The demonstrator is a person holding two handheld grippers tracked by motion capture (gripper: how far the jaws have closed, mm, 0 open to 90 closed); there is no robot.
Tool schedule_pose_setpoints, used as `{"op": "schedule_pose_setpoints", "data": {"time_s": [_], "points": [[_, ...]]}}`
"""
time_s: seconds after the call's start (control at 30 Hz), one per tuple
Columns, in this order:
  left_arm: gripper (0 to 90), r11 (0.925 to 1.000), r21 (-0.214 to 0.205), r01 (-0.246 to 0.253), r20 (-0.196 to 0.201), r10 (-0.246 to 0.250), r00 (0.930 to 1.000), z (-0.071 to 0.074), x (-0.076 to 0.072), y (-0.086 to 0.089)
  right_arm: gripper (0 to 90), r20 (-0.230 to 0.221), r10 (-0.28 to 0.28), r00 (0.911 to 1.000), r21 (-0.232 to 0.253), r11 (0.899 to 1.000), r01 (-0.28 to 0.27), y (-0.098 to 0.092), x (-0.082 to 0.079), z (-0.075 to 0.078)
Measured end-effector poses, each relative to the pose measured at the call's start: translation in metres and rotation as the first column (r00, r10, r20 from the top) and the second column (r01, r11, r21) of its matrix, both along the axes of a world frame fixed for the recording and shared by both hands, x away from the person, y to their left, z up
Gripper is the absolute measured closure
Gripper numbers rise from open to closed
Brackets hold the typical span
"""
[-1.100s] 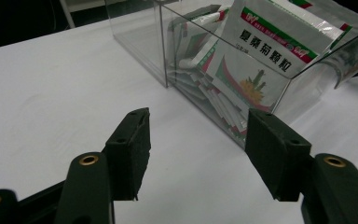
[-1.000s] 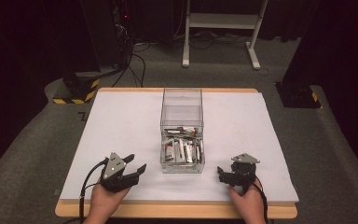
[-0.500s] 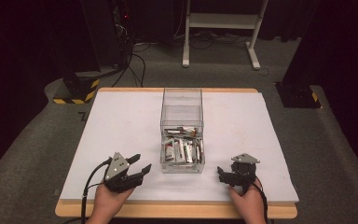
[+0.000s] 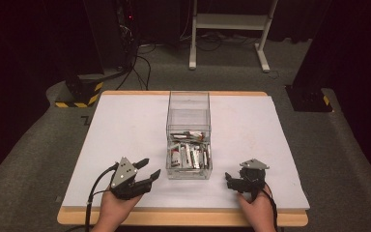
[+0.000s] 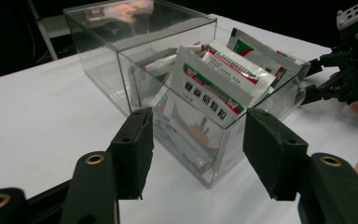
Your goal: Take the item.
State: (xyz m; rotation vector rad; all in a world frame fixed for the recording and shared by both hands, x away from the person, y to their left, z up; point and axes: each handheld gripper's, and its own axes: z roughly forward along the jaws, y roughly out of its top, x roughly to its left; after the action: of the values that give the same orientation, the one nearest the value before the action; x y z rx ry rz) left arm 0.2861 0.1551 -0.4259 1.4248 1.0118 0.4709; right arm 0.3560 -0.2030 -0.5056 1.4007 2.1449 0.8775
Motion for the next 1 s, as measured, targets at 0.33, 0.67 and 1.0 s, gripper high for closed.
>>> {"op": "schedule_pose_setpoints", "data": {"time_s": [0.33,0.67,1.0], "points": [[41.2,0.9996,0.0,0.029,0.001,-0.029,0.9996,0.001,0.003,-0.015,10.5,0.0,0.0,1.0,0.0,1.0,0.0,0.0,0.0,0.0],[40.4,0.999,-0.018,0.042,-0.001,-0.042,0.9991,-0.002,0.01,-0.027,10.6,0.0,0.0,1.0,0.0,1.0,0.0,0.0,0.0,0.0],[41.0,0.9997,-0.004,0.025,0.006,-0.025,0.9997,-0.005,0.02,-0.042,10.6,0.001,0.0,1.0,0.001,1.0,0.0,0.0,0.0,0.0]]}}
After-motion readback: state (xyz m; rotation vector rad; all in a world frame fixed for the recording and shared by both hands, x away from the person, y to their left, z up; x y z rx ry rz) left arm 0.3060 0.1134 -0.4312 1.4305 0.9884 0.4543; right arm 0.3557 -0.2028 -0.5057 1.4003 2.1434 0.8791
